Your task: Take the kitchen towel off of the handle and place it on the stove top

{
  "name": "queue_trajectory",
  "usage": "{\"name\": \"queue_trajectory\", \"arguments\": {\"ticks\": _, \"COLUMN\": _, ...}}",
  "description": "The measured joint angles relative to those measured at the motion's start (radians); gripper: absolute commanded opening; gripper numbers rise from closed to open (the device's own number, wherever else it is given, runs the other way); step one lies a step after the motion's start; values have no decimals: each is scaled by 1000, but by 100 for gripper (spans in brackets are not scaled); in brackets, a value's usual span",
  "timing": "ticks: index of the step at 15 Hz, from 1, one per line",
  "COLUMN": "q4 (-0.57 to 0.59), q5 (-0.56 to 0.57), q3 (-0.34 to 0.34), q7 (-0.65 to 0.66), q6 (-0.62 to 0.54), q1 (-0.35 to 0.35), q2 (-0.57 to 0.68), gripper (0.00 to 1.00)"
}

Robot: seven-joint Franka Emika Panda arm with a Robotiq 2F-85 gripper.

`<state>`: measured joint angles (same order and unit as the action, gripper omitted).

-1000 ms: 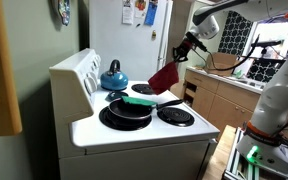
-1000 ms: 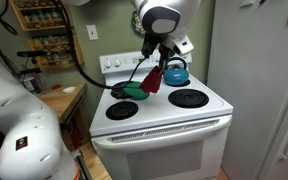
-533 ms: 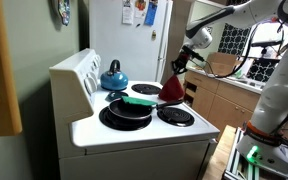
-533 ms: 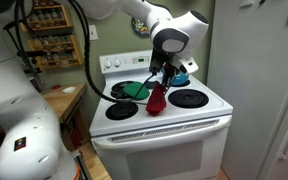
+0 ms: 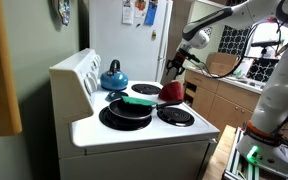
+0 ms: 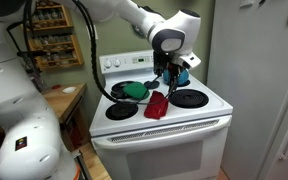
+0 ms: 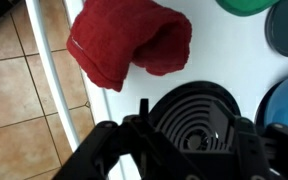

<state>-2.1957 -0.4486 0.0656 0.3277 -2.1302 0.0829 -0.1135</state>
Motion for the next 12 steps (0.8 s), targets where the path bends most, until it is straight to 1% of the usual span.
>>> {"name": "queue_trajectory", "arguments": {"ticks": 1, "q4": 1, "q5": 10, "q3": -8, "q7": 0, "q6": -11, "q1": -5, "q2": -7, "gripper": 99}}
{"name": "queue_trajectory", "arguments": {"ticks": 3, "q4": 7, "q5": 33, "q3": -19, "q7": -17, "q6": -3, "q1": -15, "q2": -24, "gripper": 100}}
{"name": "queue_trajectory", "arguments": {"ticks": 6, "q4": 33, "q5": 63, "q3": -22, "q7": -80, "q6": 82, "q1": -23, "q2": -46, "gripper": 100}}
{"name": "queue_trajectory", "arguments": {"ticks": 8, "q4": 51, "q5": 110, "q3": -21, "q7": -102, "q6": 134, "q1": -23, "q2": -63, "gripper": 100}}
{"name": "queue_trajectory", "arguments": {"ticks": 10, "q4": 62, "q5": 157, "q3": -22, "q7": -117, "q6": 161, "q1": -23, "q2": -80, "gripper": 100}}
{"name": "queue_trajectory", "arguments": {"ticks": 12, "q4": 67, "q5": 176, "q3": -22, "q7": -122, "q6": 172, "q1": -23, "q2": -93, "gripper": 100}}
